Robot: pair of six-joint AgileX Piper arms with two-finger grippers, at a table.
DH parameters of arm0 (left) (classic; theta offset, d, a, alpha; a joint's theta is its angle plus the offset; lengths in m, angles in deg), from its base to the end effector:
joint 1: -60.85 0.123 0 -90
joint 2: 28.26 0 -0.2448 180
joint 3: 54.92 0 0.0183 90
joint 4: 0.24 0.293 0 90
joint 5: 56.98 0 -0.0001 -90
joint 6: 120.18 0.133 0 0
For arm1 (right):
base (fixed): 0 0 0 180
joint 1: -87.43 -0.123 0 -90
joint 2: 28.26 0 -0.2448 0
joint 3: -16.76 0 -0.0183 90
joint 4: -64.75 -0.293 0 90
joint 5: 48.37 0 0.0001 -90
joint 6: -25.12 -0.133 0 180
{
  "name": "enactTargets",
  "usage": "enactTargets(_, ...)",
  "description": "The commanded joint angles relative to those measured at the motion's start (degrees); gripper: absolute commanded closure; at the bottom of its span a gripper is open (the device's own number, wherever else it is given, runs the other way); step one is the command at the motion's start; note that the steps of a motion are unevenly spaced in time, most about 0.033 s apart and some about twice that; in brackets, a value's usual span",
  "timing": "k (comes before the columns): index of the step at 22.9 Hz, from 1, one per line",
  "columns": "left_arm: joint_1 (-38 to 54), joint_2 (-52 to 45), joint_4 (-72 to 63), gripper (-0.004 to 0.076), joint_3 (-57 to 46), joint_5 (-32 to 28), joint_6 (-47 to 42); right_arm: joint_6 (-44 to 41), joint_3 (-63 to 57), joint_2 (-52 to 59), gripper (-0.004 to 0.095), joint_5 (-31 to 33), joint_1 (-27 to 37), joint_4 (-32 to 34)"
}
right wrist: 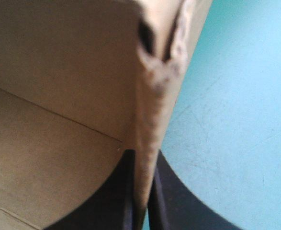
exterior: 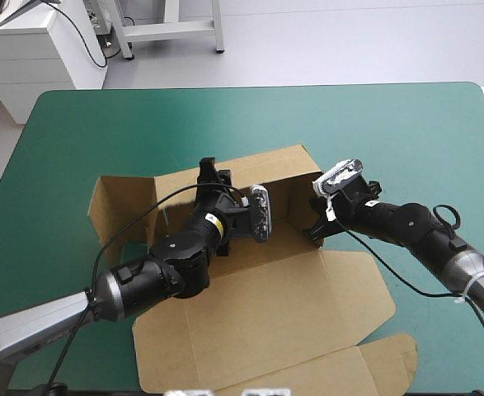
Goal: Fold the box
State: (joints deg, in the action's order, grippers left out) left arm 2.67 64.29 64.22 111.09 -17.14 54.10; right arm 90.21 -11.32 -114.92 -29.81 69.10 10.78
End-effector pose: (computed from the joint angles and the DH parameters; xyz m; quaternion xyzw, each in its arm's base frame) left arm 0.2680 -0.2860 0.2374 0.6209 0.5968 0.2486 0.4433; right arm 0.3343 0.1469 0.1860 -0.2923 0.8354 0.1380 0.4445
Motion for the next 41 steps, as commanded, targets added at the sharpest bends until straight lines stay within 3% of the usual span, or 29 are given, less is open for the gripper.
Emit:
enactTargets(1,-3.2,-4.3,1.8,0.0254,1.6,-0.4,-0.6,-0.5,1.6,1.5,0.0927,-0.5,-0.3,0.3)
enactTargets(10,-14.9,-10.7,3.3,0.0277,2.0,5.4,-0.4,-1.8,1.6,1.5,0.0927,-2.0,-0.3,1.0)
enactTargets(11,-16.2,-11.2,4.5,0.0307,2.0,6.2,-0.4,-1.8,1.6,1.5,0.0927,-2.0,-0.3,1.0)
enactTargets(13,-19.1,-12.2,7.3,0.0482,2.8,6.1,-0.4,-1.8,1.6,1.5,0.0927,-2.1,-0.3,1.0)
enactTargets(14,-19.9,-12.5,6.5,0.065,4.4,5.2,-0.4,-1.8,1.6,1.5,0.0928,-2.1,-0.3,1.0)
enactTargets(15,-19.9,-12.6,6.0,0.0714,5.2,5.1,-0.4,-1.8,1.6,1.5,0.0927,-2.1,-0.3,1.0)
enactTargets(20,-19.4,-12.5,1.1,0.0704,14.3,5.8,-0.4,-2.2,1.6,1.5,0.0927,-2.1,-0.3,1.1)
enactTargets(22,-16.3,-12.5,-6.6,0.0704,18.4,6.0,1.9,-2.2,1.6,1.5,0.0927,-2.1,-0.3,1.1)
enactTargets(26,-1.1,-12.5,-25.4,0.0704,25.9,9.4,10.8,-2.2,1.6,1.5,0.0927,-2.1,-0.3,1.2)
enactTargets(32,26.7,-12.6,-43.6,0.0705,31.0,19.2,11.3,-5.3,1.7,1.7,0.0927,-2.1,-0.3,4.0)
enactTargets(35,35.8,-12.5,-48.7,0.0708,31.0,21.9,10.8,-14.8,3.1,1.7,0.0927,0.4,-0.3,13.2)
enactTargets(41,42.3,-12.5,-47.4,0.0709,30.8,25.0,10.8,-40.5,11.1,1.7,0.0927,14.2,-0.3,37.0)
